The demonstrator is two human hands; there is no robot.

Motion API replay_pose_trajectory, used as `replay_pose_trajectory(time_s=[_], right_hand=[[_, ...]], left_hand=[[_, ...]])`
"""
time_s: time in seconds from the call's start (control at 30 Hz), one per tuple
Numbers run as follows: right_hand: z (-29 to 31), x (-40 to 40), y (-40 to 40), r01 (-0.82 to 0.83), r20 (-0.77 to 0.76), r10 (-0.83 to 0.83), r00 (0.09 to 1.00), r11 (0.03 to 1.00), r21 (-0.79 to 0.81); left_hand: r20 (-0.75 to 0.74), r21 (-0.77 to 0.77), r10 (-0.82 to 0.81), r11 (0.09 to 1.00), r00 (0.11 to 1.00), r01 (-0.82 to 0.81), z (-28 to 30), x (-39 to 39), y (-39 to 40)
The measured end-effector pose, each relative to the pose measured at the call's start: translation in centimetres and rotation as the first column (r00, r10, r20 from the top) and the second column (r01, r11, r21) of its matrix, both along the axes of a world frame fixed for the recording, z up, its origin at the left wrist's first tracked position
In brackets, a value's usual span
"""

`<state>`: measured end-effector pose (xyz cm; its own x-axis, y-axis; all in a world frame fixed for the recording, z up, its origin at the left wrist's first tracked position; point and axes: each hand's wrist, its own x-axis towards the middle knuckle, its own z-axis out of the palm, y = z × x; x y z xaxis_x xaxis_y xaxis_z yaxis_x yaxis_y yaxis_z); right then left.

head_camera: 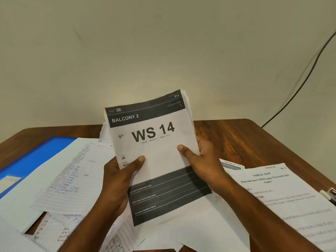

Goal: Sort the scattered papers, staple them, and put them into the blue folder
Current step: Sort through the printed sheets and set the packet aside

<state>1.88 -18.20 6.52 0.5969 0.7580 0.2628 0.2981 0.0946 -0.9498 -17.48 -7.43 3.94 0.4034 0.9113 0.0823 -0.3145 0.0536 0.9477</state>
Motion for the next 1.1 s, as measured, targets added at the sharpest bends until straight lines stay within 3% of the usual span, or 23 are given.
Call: replay_pose_trajectory(time_s=[0.23,0.47,0.73,0.93,1.03,1.1], right_hand=[[0.7,-0.3,-0.4,0.012,-0.212,0.019,0.977,0.989,0.144],[1.5,-0.2,-0.8,0.014,-0.216,0.04,0.976,0.97,0.243],[-0.5,-1.1,-0.3,-0.033,-0.114,0.032,0.993,0.999,-0.01],[0.4,0.2,-0.6,-0.087,-0.261,0.083,0.962,0.996,-0.005],[0.9,1.4,-0.9,-0.023,-0.201,-0.001,0.98,0.993,-0.113],[0.4,3.2,-1.1,0.079,-0.08,-0.098,0.992,0.974,-0.212]], left_hand=[[-0.035,-0.013,-0.08,0.997,0.996,0.079,0.5,-0.3,-0.7],[-0.108,0.22,0.128,0.97,0.986,-0.102,2.2,-0.5,-0.7],[-0.272,0.181,0.051,0.983,0.961,-0.001,-0.2,0.0,-1.0],[-0.294,0.129,0.056,0.991,0.954,-0.019,-0.5,-0.3,0.5],[-0.305,0.106,0.054,0.994,0.951,-0.022,-0.4,-1.1,1.4],[-0.294,0.077,0.07,0.996,0.953,-0.05,-0.1,-1.9,2.1]])
